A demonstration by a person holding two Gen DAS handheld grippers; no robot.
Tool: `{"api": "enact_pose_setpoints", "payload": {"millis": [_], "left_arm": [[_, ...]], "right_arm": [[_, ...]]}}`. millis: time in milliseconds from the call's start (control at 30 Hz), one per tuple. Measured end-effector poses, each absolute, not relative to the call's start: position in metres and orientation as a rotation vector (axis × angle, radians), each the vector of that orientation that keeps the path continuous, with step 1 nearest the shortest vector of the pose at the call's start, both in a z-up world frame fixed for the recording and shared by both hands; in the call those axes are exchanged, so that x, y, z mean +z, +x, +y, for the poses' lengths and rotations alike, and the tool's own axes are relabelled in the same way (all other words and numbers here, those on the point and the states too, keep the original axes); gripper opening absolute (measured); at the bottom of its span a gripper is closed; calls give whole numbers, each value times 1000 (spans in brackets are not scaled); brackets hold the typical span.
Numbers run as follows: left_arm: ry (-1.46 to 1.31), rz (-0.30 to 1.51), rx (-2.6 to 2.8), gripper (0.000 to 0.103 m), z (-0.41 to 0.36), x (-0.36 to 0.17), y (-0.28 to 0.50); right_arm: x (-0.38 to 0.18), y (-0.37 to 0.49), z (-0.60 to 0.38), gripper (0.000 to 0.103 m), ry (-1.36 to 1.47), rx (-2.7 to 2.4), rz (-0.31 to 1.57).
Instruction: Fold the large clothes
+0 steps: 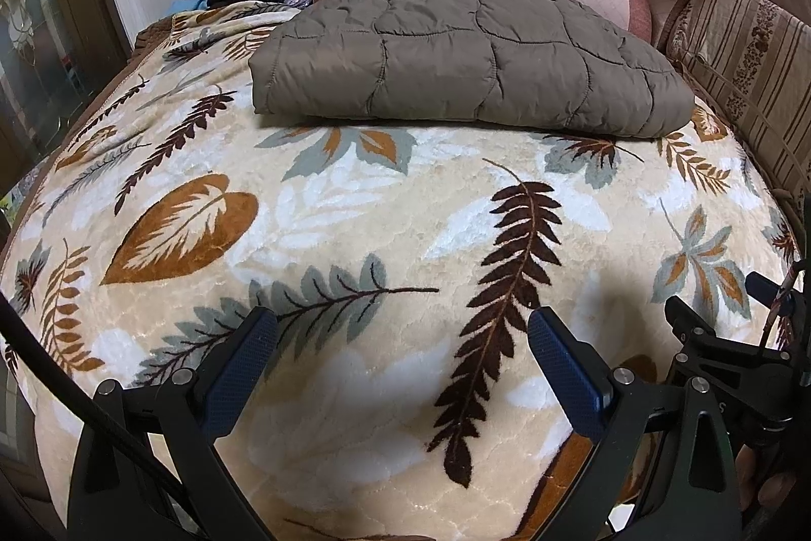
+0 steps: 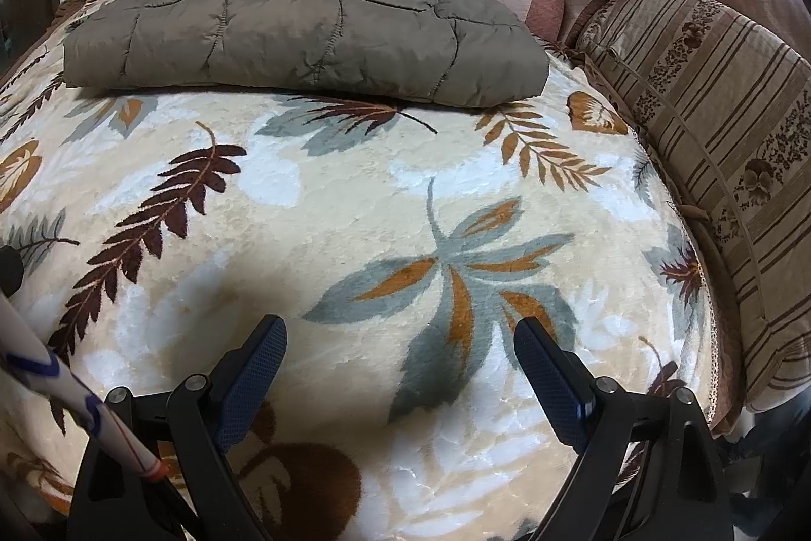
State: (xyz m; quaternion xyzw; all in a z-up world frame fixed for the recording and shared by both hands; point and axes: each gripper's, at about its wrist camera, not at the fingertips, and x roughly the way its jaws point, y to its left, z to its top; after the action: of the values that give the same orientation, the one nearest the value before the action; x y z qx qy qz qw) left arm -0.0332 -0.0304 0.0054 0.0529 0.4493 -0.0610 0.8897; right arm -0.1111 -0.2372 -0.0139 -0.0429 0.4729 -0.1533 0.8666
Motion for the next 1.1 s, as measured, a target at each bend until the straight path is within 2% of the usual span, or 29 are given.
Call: {"api": "enact_pose_setpoints", "payload": {"millis": [1100], "left_arm": [[102, 929, -114, 99, -26, 7, -35]], "right_arm": [[-10, -115, -234, 94, -62, -283, 968]]}}
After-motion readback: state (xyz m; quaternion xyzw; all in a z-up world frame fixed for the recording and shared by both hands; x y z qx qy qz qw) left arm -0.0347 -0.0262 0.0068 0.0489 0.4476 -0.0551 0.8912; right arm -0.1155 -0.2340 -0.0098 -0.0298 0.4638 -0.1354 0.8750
